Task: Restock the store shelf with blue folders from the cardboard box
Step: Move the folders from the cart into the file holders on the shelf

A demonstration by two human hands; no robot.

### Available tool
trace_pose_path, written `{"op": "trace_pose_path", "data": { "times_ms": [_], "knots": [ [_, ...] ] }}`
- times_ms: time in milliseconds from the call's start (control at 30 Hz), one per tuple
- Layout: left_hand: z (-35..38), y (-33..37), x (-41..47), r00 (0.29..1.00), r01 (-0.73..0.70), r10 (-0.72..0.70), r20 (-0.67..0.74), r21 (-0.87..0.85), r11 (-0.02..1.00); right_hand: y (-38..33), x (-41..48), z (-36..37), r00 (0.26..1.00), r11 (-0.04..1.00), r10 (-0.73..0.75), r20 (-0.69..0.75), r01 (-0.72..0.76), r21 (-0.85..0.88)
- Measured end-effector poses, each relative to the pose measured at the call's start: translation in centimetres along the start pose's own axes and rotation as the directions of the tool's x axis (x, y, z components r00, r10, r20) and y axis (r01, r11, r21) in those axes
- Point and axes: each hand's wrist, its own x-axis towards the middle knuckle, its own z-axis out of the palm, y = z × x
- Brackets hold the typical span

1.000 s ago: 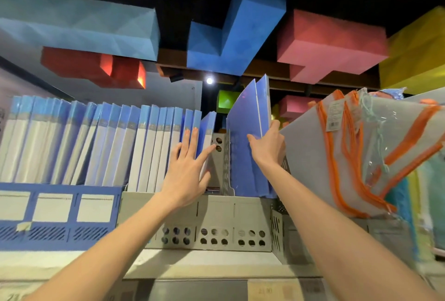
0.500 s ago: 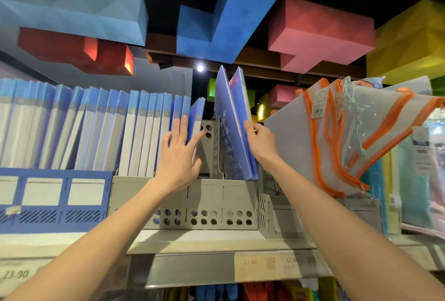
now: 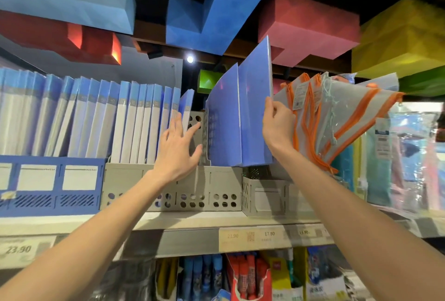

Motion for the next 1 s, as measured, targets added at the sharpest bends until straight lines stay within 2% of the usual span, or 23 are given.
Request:
{"op": "trace_pose_path", "data": {
  "times_ms": [167, 467, 767, 867, 1000],
  "knots": [
    [0.1, 1.8, -0.4, 0.999, 0.022, -0.021, 0.027, -0.04, 0.999, -0.9, -1.5, -4.6, 0.992, 0.998, -0.005, -0.129, 0.013, 0.065],
    [-1.3, 5.4, -2.2, 0.99, 0.13, -0.125, 0.059, -0.083, 0.988, -4.7, -4.2, -12.7, 0.979, 0.992, -0.104, -0.178, 0.114, 0.049],
    [-3.8, 7.8, -2.2, 0.991, 0.125, -0.116, 0.065, -0.163, 0.979, -7.7, -4.4, -13.0, 0.97, 0.981, -0.16, -0.182, 0.177, 0.076],
    [-4.9, 8.7, -2.3, 0.992, 0.115, -0.099, 0.074, -0.257, 0.959, -8.7, -4.8, -12.3, 0.973, 0.98, -0.171, -0.156, 0.185, 0.08],
    [-5.7, 9.8, -2.7, 0.982, 0.089, 0.01, 0.191, -0.503, 0.86, -10.2, -5.5, -11.0, 0.971, 0.971, -0.202, -0.127, 0.215, 0.106]
  ]
}}
